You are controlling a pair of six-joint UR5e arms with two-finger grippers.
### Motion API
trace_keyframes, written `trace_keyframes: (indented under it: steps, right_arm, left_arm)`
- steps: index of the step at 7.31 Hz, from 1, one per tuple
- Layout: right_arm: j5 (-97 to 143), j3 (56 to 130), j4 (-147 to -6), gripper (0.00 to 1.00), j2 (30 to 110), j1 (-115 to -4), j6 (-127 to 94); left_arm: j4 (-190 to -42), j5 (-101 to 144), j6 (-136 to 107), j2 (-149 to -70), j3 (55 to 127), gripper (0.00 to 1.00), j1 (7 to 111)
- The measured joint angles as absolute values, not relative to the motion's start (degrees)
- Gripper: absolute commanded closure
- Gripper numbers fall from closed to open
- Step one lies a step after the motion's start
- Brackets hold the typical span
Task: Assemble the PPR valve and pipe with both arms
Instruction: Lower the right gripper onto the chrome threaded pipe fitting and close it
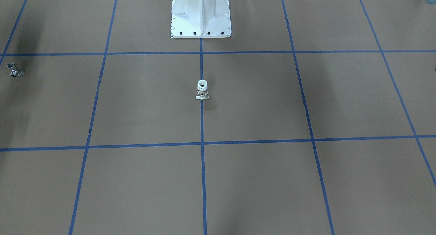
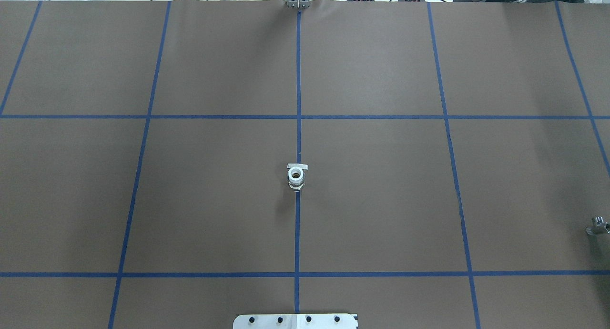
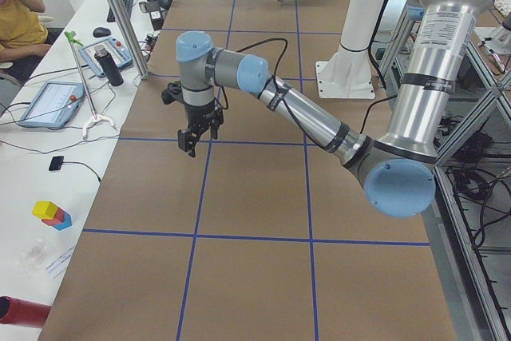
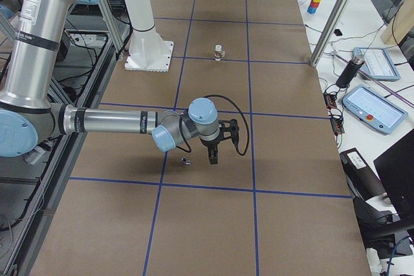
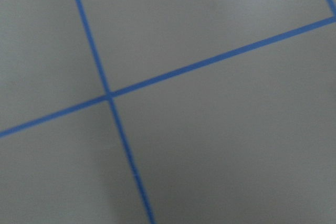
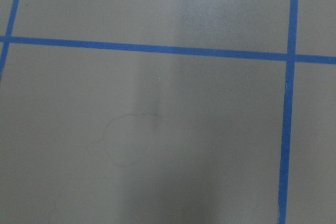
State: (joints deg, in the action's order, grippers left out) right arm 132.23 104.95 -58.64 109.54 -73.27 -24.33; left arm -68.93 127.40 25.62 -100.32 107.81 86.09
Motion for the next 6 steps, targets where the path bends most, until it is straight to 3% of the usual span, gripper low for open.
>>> trace_keyframes:
  steps: [2,6]
  right_arm:
    - [130.27,105.11,-56.38,0.00,112.47,-70.57,-25.24]
    - [124.73,104.16,-46.45,0.00,115.43,-60.92,-35.99]
  left_arm:
    - [-76.16,128.85,29.78,-95.12,102.52,0.00,91.14]
    - [-81.08,129.35,30.48,-91.99,101.14,0.00,92.26]
